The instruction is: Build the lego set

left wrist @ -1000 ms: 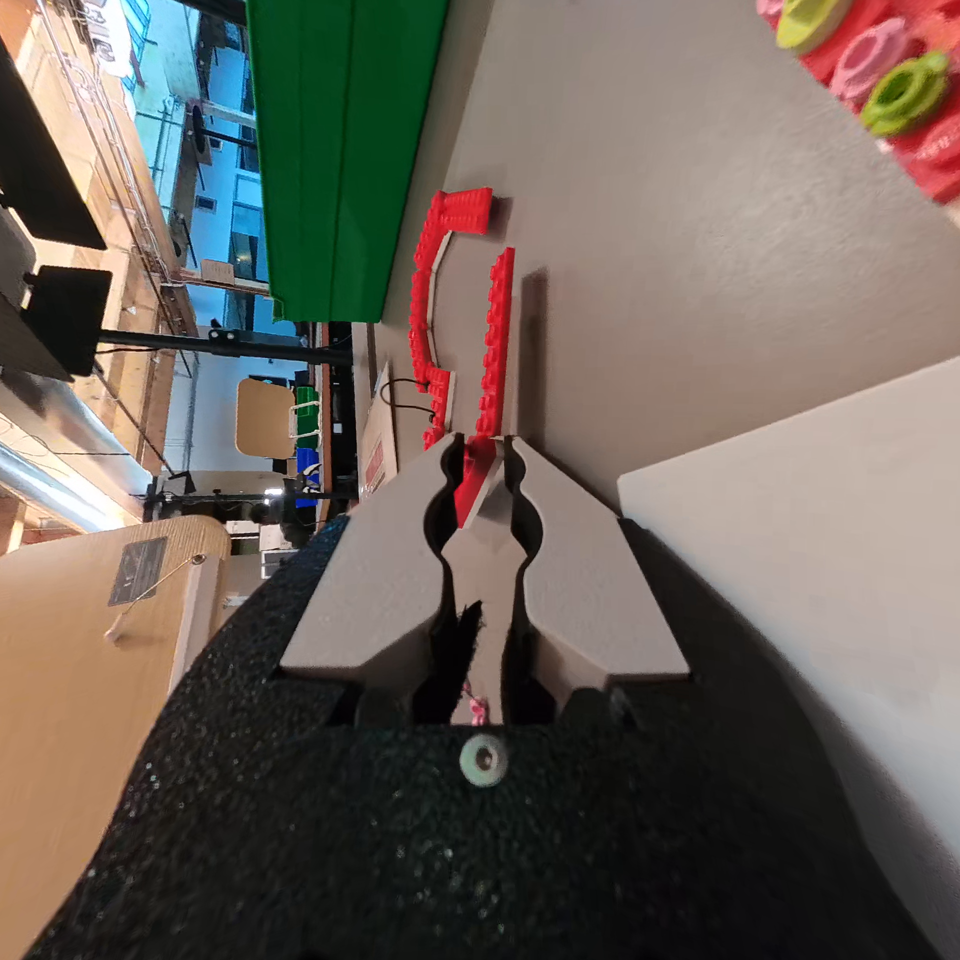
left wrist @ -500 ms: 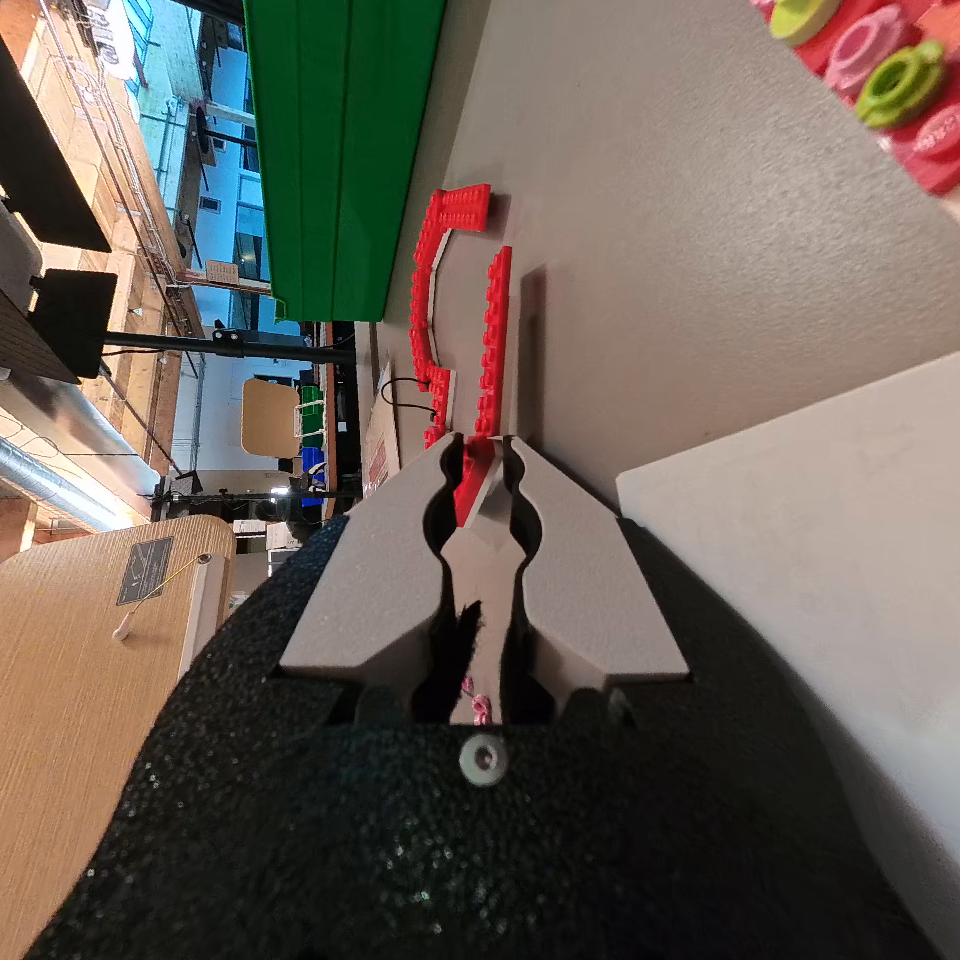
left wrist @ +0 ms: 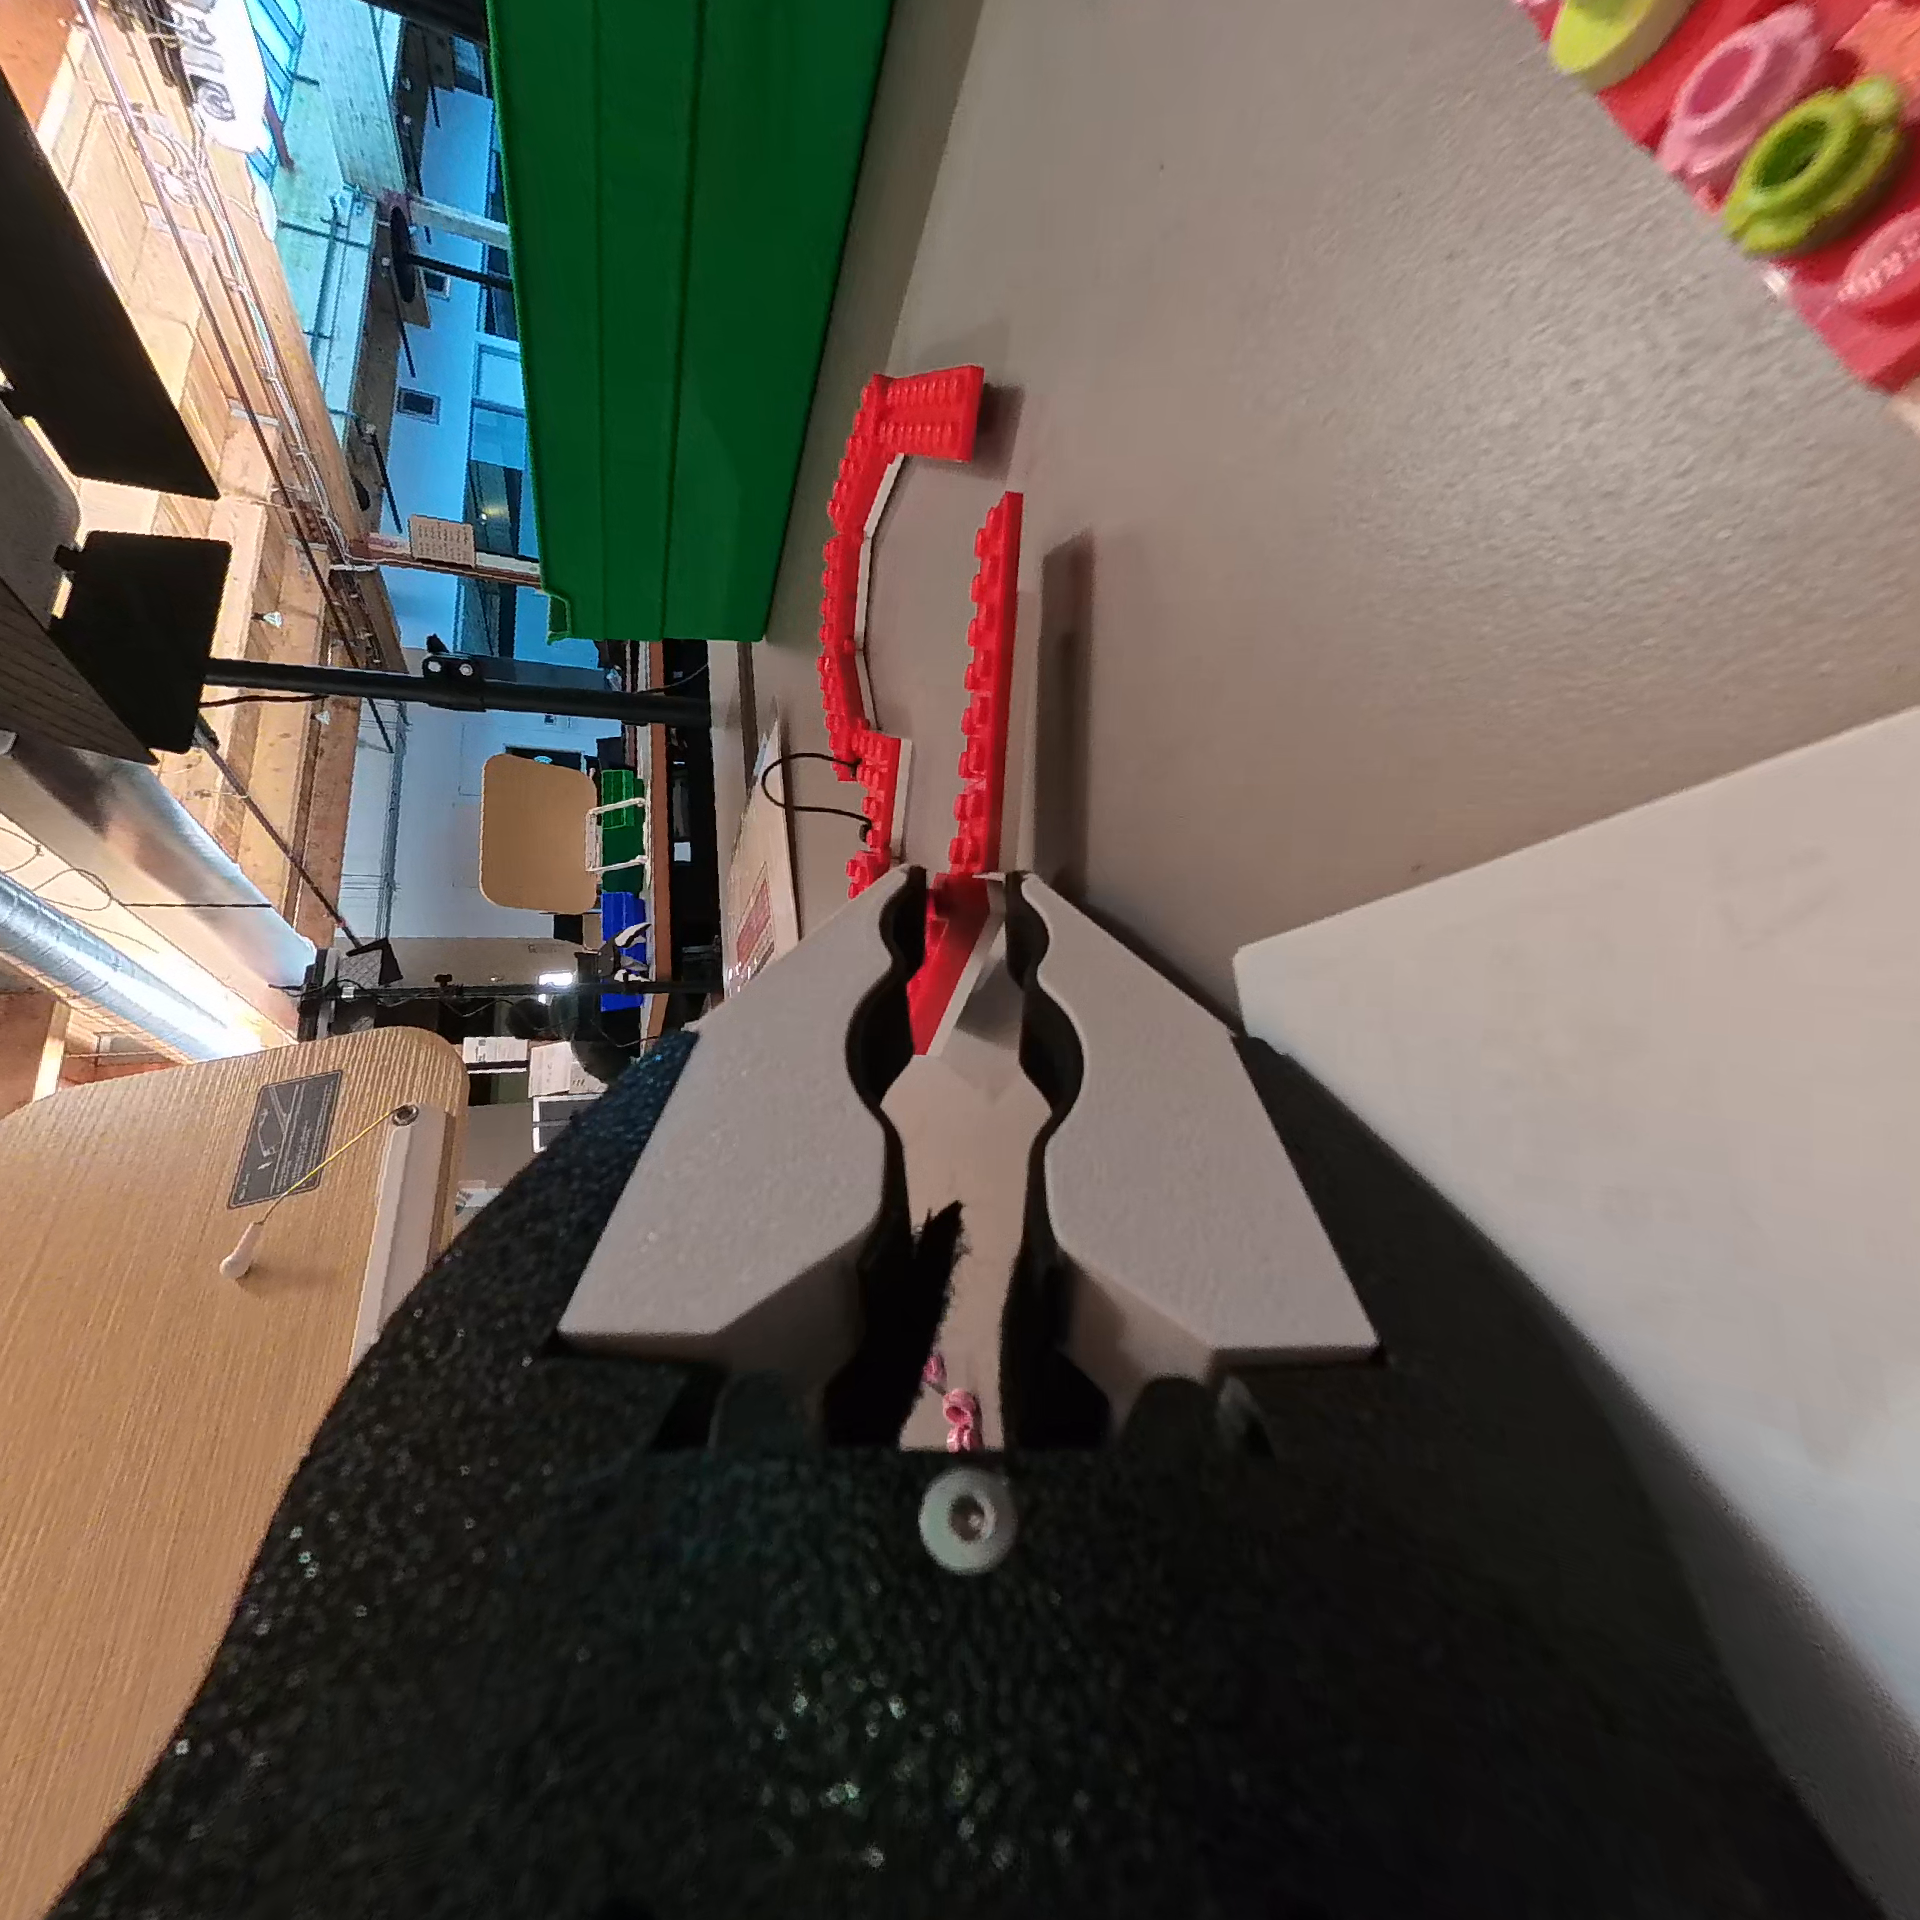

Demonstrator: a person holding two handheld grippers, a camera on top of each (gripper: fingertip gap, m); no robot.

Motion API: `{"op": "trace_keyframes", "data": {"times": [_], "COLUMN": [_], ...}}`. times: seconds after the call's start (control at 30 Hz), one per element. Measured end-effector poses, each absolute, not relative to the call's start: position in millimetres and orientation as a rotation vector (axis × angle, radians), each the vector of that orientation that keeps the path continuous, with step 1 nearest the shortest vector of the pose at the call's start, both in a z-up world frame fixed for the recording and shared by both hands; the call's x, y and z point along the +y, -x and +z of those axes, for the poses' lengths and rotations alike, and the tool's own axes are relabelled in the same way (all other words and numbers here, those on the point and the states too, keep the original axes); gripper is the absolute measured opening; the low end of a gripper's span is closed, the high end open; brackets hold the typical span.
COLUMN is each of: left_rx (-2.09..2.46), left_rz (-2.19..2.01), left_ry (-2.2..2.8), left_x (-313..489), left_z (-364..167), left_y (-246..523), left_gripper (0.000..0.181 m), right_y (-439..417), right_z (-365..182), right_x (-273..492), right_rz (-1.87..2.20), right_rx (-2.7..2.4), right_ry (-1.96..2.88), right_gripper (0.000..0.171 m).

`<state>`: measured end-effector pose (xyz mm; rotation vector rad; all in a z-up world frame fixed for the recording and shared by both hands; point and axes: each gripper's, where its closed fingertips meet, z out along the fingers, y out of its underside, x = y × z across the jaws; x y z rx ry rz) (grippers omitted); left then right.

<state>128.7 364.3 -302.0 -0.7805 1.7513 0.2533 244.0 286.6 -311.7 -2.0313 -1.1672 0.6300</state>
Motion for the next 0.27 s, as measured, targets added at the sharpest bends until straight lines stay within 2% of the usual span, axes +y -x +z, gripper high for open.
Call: {"op": "trace_keyframes", "data": {"times": [0.27], "left_rx": [1.746], "left_rz": [0.242], "left_ry": [0.792], "left_x": [365.3], "left_z": [-301.6], "left_y": [-127.6], "left_gripper": [0.013], "right_y": [-238.9], "right_z": [-286.8], "right_x": [300.1], "right_rz": [0.594], "right_rx": [-1.076], "right_ry": [1.869], "right_gripper": [0.005]}}
